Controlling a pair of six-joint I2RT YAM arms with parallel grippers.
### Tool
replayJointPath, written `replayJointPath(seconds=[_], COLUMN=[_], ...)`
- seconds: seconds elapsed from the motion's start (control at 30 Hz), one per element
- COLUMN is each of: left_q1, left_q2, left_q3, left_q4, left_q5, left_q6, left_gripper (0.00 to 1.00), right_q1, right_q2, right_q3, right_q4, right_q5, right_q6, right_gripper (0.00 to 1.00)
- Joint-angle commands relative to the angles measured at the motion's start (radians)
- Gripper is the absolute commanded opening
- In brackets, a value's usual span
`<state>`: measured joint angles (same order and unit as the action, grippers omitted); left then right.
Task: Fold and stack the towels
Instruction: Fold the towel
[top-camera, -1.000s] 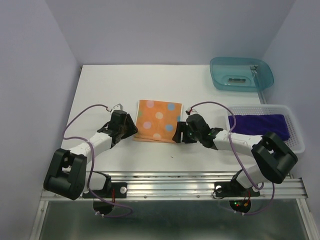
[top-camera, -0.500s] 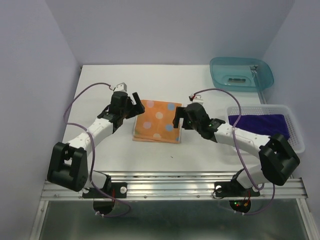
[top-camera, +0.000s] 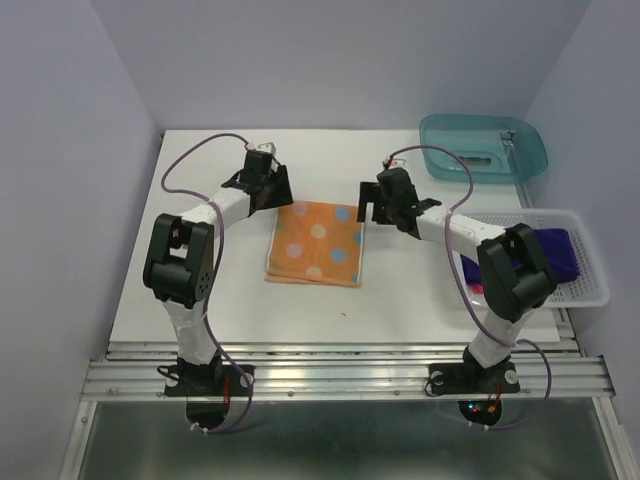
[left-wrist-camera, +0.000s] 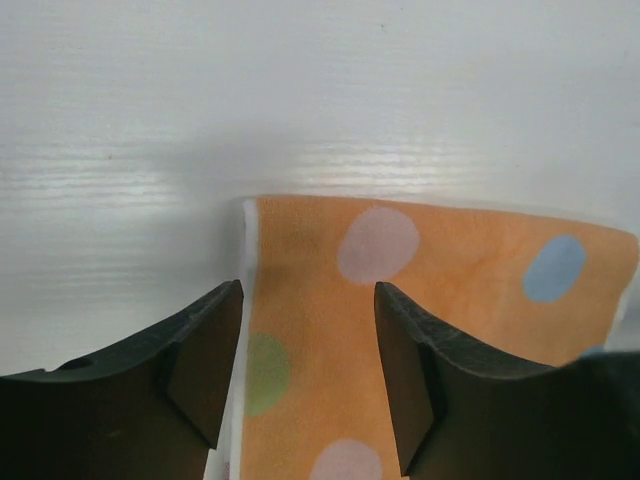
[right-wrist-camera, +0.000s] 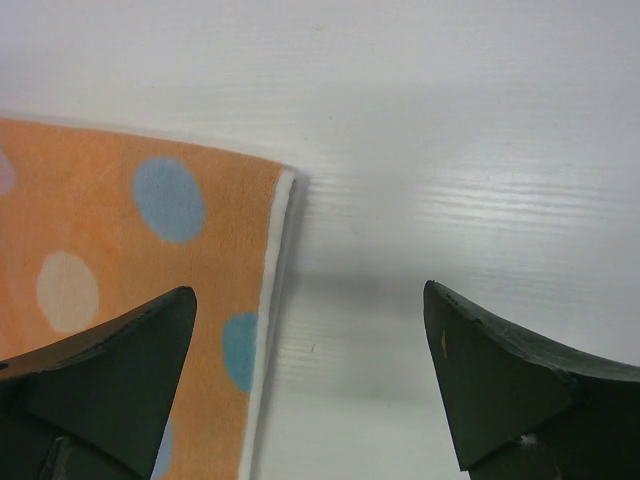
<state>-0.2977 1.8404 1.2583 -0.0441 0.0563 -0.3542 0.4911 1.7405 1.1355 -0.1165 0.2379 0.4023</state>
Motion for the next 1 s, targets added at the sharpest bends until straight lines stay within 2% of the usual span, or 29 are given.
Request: replayJointPath(seconds=[0.0,0.17,0.3,0.7,0.8,0.97], left_q1=[0.019,0.023,0.031,0.031,0.031,0.031], left_q2=[0.034,0.095,0.144,0.233,0.241,0.252], left_q3=[0.093,0.115,0.156,0.233,0.251,0.265], left_q4=[-0.057,-0.059,-0.085,-0.105,-0.112,-0.109], left_q5=[-0.027,-0.006,-0.004,-0.013,-0.006,0.000], left_q6=[0.053,0.070,0.070,0.070,0.072,0.075], left_gripper=[0.62,0.59,0.53,0.52,0.52,0.52], right_q1=[-0.042,-0.051,-0.052,-0.054,-0.054,-0.060], right_q2=[0.048,0.117,0.157,0.235,0.255,0.280], right_q3=[0.102,0.145,0.185,0.242,0.253,0.282], right_q4=[-0.003,0.005,0.003,-0.015,-0.018,-0.011], right_q5=[-0.060,-0.113,-0.138,-0.137,-0.140,-0.152], right_q6=[-0.054,-0.085,-0.102,-0.145,-0.149,-0.155], right_gripper=[1.00,1.00,1.00,0.99,0.97,0.86])
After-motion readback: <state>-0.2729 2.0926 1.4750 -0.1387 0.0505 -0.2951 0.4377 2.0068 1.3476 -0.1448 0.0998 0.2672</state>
